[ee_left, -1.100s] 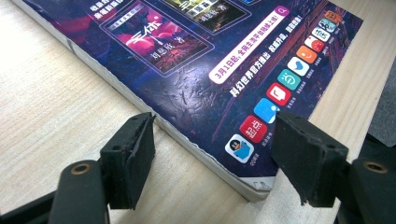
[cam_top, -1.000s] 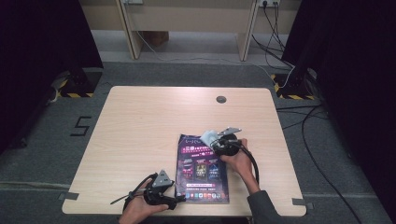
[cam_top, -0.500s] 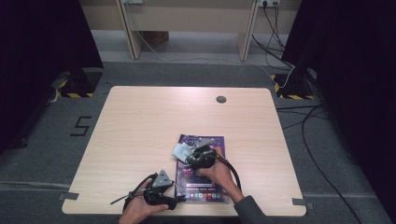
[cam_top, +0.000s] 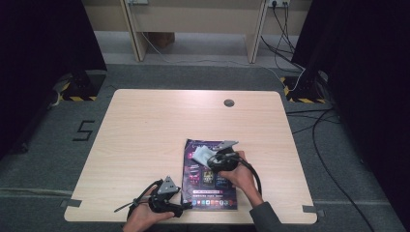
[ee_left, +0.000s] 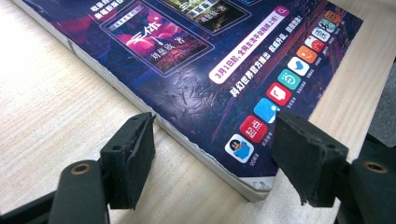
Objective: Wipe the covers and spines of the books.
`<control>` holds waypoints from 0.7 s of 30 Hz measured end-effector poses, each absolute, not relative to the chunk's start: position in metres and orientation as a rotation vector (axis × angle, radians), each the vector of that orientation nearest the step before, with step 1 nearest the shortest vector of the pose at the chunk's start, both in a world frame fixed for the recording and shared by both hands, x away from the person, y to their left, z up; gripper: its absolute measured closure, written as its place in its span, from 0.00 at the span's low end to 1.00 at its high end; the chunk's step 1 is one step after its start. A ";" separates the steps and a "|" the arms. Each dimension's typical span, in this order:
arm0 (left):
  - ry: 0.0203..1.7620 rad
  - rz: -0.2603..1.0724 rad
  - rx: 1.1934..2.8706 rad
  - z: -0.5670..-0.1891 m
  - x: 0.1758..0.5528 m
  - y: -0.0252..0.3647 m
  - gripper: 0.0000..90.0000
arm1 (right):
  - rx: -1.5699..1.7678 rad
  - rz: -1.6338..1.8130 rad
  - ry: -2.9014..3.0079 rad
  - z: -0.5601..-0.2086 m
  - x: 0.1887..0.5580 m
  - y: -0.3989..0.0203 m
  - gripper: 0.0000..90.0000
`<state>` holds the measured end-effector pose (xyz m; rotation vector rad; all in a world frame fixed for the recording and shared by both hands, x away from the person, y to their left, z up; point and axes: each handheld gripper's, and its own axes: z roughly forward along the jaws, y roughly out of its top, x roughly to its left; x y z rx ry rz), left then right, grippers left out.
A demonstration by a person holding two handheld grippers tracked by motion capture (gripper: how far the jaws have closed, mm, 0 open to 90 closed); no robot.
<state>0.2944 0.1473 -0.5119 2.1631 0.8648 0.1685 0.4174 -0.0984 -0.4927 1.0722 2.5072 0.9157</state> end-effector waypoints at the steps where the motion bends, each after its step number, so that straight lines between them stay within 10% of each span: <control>1: 0.865 0.169 2.163 -0.512 0.294 0.147 0.33 | 1.101 0.914 2.489 -0.493 0.419 -0.108 0.54; 21: 0.901 0.251 2.195 -0.510 0.310 0.137 0.21 | 1.223 0.886 2.318 -0.495 0.434 -0.141 0.57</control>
